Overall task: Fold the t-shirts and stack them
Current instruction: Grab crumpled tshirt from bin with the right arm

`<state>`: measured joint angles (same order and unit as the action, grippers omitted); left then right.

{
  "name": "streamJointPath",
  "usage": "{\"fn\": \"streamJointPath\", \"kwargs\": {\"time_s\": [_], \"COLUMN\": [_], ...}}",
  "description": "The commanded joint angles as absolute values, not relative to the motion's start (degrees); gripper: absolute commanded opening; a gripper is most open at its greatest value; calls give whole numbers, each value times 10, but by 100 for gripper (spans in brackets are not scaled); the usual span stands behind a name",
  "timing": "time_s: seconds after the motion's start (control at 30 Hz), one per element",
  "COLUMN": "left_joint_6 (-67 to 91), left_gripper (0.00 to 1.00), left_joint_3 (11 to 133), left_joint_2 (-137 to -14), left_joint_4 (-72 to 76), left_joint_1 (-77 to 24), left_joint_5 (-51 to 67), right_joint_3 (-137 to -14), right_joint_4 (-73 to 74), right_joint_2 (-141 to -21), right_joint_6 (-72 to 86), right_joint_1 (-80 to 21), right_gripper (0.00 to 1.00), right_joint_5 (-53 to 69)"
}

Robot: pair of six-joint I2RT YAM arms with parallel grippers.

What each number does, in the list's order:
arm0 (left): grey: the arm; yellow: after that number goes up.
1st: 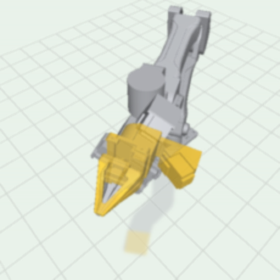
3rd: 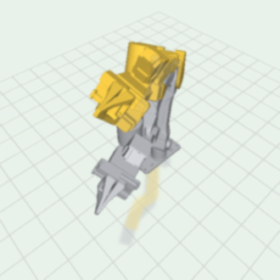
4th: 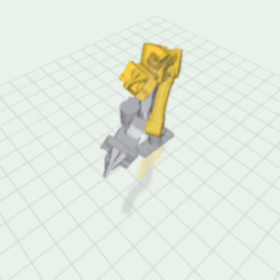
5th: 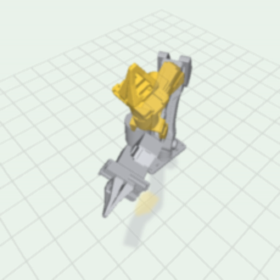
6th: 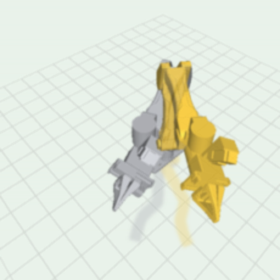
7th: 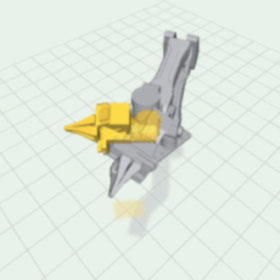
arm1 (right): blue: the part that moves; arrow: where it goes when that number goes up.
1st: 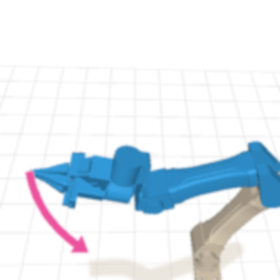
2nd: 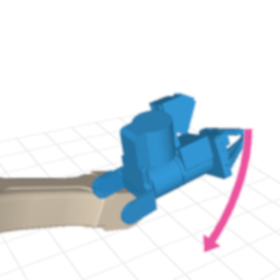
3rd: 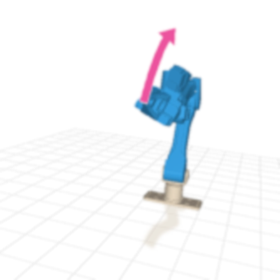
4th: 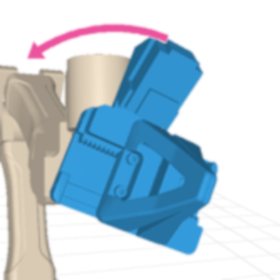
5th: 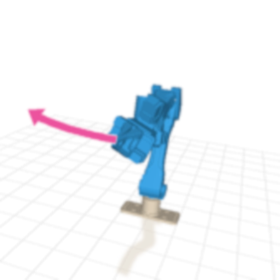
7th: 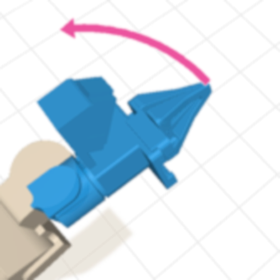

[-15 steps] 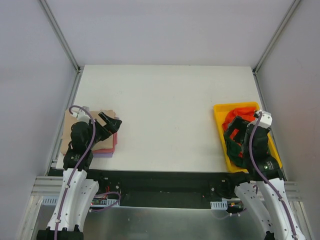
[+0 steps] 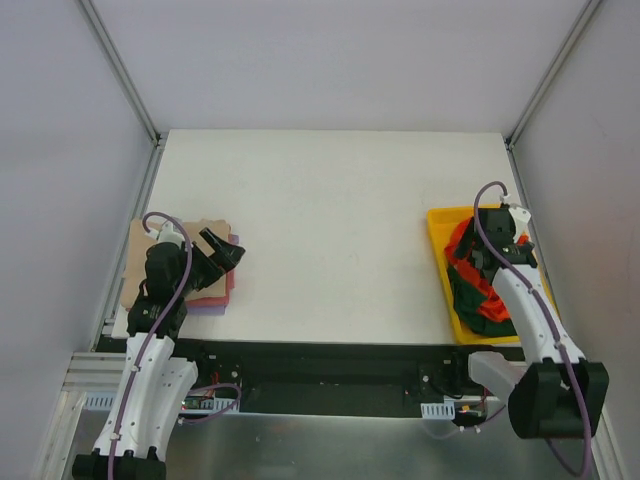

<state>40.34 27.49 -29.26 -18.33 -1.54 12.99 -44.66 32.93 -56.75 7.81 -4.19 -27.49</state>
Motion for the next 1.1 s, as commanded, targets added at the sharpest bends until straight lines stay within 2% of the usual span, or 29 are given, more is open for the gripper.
{"fn": "streamJointPath", "kwargs": {"time_s": [0.0,0.13,0.23,0.27,0.37,0.4,0.5,0.7,0.83,0.87,0.97,1.07], "left_joint_6": [404,410,404,405,405,406,406,405,406,406,407,409], "left_gripper": [99,99,99,99,99,99,99,99,99,99,99,99], "left_joint_3": [277,266,273,274,276,275,278,283,282,282,281,281], "left_joint_2": [-296,-299,-308,-309,-309,-308,-312,-311,-312,-312,-311,-315], "left_joint_4": [-190,-188,-189,-189,-189,-188,-188,-188,-189,-188,-188,-188], "left_joint_1": [-19,-19,-19,-18,-19,-19,-19,-19,-19,-18,-19,-19], "left_joint_5": [132,121,125,127,120,120,118,122,120,122,124,120], "right_joint_3": [-452,-460,-489,-494,-508,-510,-519,-540,-567,-576,-601,-626], "right_joint_4": [270,192,188,184,181,182,201,232,264,272,294,302], "right_joint_2": [-650,-740,-801,-815,-831,-829,-806,-713,-656,-644,-603,-564], "right_joint_6": [109,110,117,119,114,115,111,90,63,60,48,40], "right_joint_1": [-2,47,69,76,84,84,84,84,84,84,84,84], "right_gripper": [96,99,83,75,56,52,42,29,12,11,2,1], "right_joint_5": [-248,-213,-243,-257,-259,-260,-265,-267,-268,-269,-251,-220]}}
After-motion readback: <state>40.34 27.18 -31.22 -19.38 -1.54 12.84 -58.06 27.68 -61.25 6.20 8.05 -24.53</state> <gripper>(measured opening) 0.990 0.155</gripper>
